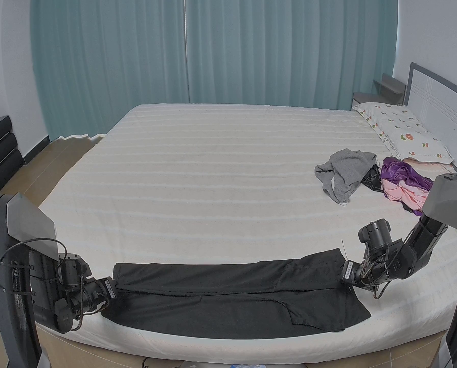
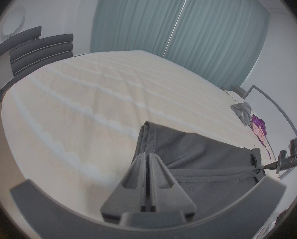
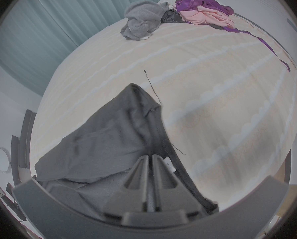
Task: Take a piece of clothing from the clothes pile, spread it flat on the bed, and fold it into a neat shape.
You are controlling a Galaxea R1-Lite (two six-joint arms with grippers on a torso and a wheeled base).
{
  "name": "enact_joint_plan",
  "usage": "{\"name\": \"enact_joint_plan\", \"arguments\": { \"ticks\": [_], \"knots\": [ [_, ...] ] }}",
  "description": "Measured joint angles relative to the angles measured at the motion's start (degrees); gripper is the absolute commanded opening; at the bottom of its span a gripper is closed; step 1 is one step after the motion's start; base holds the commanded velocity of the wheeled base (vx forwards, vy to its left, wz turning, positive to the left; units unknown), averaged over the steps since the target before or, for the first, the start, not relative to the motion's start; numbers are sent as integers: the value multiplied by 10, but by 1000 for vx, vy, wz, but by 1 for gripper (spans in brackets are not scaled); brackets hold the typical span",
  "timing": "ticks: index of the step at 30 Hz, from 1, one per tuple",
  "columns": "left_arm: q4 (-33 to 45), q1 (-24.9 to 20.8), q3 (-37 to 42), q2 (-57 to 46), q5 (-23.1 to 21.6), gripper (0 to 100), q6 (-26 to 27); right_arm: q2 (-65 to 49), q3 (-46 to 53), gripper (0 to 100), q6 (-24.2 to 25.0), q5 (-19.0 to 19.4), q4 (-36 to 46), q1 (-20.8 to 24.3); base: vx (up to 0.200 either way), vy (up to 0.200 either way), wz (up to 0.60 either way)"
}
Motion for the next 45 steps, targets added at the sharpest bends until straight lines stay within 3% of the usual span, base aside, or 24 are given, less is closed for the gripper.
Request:
{"name": "enact_joint_plan", "arguments": {
  "ticks": [9,13,18,33,34,41,45],
  "knots": [
    [0,0,4,2,0,100,-7,-11,-1,100,7,20,-26,-4,0,0,0],
    [0,5,-10,-14,1,100,-44,-29,-11,100,9,42,-42,-12,0,0,0],
    [7,7,-58,-30,2,100,-91,-36,-46,100,14,56,-45,-18,0,0,0],
    [108,-13,-214,39,7,100,-111,30,-119,100,23,150,-46,-38,0,0,0],
    [108,-13,-216,42,7,0,-111,32,-119,100,24,151,-47,-39,0,0,0],
    [107,-13,-220,54,20,0,-119,40,-114,100,25,146,-47,-44,0,0,0],
    [106,-9,-222,56,34,0,-158,42,-113,100,25,146,-48,-49,0,0,0]
  ]
}}
